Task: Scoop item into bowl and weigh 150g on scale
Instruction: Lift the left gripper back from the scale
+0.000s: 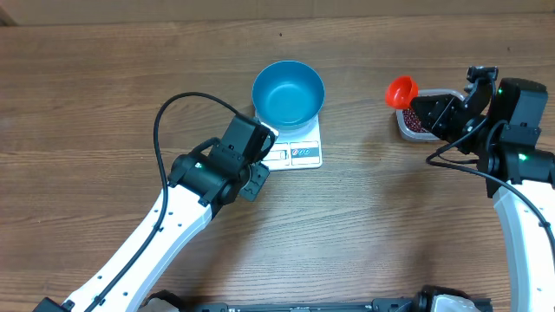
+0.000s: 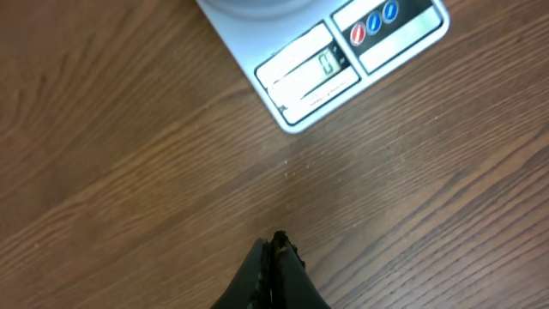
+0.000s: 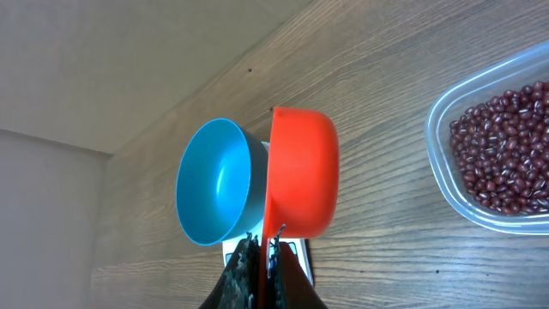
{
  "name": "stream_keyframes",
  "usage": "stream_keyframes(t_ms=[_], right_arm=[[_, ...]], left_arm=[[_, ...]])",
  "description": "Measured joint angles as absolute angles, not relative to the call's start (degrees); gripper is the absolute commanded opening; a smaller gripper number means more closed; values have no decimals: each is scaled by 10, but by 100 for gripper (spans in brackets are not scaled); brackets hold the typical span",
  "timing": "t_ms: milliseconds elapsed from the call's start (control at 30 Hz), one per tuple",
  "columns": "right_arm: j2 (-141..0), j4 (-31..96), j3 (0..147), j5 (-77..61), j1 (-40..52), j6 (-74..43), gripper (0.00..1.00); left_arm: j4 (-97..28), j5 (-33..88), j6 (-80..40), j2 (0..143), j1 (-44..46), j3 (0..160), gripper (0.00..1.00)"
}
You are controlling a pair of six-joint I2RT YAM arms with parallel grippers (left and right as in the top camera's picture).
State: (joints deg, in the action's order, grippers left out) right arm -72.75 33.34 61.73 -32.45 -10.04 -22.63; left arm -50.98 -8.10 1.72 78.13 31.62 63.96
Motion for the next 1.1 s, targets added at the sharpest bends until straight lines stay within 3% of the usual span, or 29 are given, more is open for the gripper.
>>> stream_keyframes(t_ms=[333,533,567,633,667,700,1100], right_arm=[[-728,334,617,-326,-100,-224,4],[-728,334,617,-326,-101,-224,4],[-728,334,617,-326,-100,-224,4],[-728,334,617,-326,-100,-224,4],[-728,334,617,-326,-100,-224,4],[-728,334,617,-326,-100,-224,4],[-728,334,617,-326,-100,-224,4]], left_arm=[[-466,-17,49,642,250,630,4],[-419,23,63,628,235,580,4],[-411,29,64,632,235,564,11],[-391,33,64,637,235,544,36],[-384,35,66,639,235,538,41],[-379,37,70,643,235,534,100],[-375,48,75,713,235,531,100]])
